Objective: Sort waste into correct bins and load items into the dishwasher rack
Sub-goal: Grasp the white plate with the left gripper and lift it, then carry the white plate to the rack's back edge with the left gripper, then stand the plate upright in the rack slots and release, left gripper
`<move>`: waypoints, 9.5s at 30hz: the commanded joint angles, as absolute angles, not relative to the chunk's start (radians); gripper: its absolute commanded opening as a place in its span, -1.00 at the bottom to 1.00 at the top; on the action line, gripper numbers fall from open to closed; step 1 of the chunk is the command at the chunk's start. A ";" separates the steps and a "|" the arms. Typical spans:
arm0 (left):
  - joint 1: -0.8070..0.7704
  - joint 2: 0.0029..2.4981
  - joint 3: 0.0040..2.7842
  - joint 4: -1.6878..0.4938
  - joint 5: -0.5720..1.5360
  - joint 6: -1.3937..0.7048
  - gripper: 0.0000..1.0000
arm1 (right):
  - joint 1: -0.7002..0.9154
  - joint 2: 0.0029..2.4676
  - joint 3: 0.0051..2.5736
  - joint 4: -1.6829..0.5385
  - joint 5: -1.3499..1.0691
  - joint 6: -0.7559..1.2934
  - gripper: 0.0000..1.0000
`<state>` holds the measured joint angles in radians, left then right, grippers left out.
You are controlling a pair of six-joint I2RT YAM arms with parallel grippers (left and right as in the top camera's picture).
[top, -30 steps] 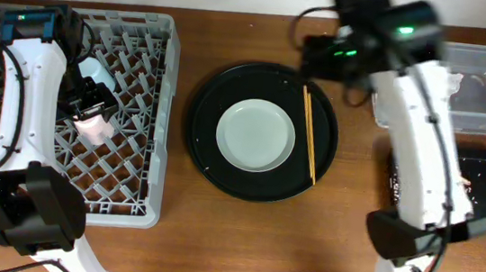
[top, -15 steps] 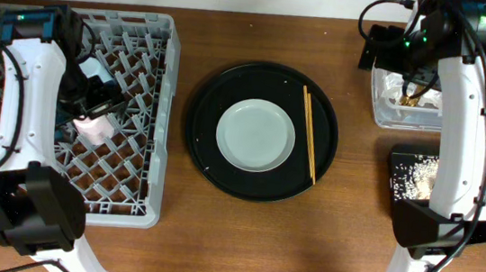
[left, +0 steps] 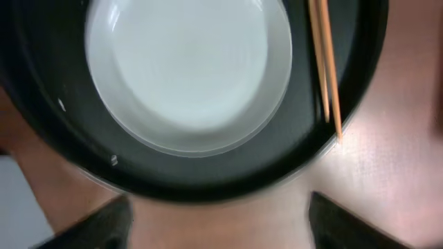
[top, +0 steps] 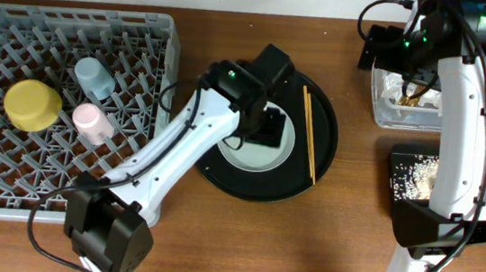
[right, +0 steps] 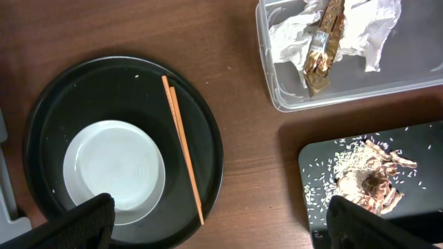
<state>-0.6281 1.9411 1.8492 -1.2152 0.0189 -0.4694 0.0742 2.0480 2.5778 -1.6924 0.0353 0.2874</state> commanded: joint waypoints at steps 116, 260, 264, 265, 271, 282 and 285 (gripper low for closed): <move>-0.041 2.628 2.662 -1.434 0.094 -0.289 -1.00 | 0.072 2.050 2.581 -1.699 0.034 0.288 0.97; -0.208 2.275 2.598 -1.470 -0.507 -0.231 0.98 | 0.072 2.050 2.581 -1.699 0.034 0.288 0.97; -0.207 2.101 2.598 -1.483 -0.358 -0.239 0.98 | 0.072 2.050 2.581 -1.699 0.034 0.288 0.97; -0.207 2.045 2.598 -1.494 -0.342 -0.249 0.98 | 0.072 2.050 2.581 -1.699 0.034 0.288 0.97; -0.165 1.781 2.598 -1.665 -0.343 -0.382 0.99 | 0.072 2.050 2.581 -1.699 0.034 0.288 0.97; 0.157 1.703 2.548 -1.688 -0.243 -0.364 0.98 | 0.072 2.050 2.581 -1.699 0.034 0.288 0.97; 0.312 1.699 2.506 -1.688 -0.244 -0.340 0.99 | 0.072 2.050 2.581 -1.699 0.034 0.288 0.97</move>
<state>0.2028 1.7069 2.5420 -1.6867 -0.2405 -0.3557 0.0742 2.0483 2.5778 -1.6924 0.0353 0.2874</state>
